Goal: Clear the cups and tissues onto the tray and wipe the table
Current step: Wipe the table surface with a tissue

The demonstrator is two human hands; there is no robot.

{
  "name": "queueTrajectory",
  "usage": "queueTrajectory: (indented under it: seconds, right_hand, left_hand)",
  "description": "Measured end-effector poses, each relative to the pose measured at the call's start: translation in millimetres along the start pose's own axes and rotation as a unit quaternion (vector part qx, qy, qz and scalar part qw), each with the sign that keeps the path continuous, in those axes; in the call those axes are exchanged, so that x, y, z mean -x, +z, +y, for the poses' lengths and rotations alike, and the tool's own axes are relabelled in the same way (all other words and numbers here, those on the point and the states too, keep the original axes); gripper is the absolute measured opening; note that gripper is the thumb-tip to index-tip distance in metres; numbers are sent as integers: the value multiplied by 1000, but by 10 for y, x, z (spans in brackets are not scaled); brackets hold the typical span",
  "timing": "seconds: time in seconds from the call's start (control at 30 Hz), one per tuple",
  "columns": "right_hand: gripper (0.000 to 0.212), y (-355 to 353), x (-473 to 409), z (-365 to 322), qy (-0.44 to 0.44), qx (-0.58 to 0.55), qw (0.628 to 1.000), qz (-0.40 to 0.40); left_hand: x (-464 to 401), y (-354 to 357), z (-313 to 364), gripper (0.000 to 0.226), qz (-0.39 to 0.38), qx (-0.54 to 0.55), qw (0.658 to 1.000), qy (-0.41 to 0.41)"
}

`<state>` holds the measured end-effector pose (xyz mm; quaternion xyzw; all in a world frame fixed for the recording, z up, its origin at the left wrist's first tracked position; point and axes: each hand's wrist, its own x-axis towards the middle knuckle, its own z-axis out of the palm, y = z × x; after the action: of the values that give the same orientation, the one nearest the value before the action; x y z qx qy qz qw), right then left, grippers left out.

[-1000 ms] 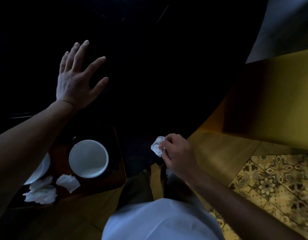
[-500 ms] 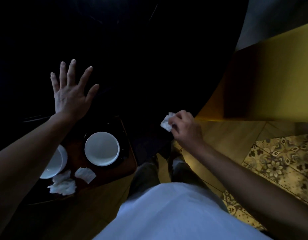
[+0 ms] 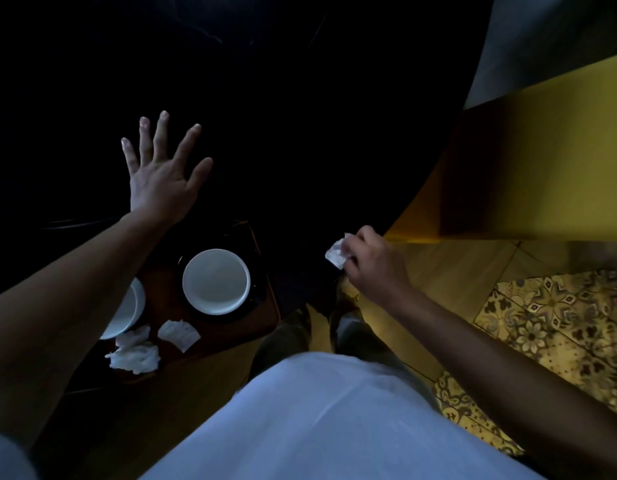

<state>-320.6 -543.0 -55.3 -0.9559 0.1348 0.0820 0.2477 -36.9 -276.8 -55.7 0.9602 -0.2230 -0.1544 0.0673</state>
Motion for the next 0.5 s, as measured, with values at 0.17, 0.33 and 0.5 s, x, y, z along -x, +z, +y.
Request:
queueTrajectory:
  seconds: [0.17,0.33,0.5]
  right_hand:
    - [22,117,32,-63,-21,14,999,-46]
    - [15,26,131,-27,-39,100,988,-109]
    - [8,-332,82,-62,24,43,997,-61]
  left_hand:
    - [-3,3,10,65,-6,7,1000,3]
    - [4,-45,-6,65,-19,11,1000,8]
    - [4,-62,-1,64,-14,18,1000,21]
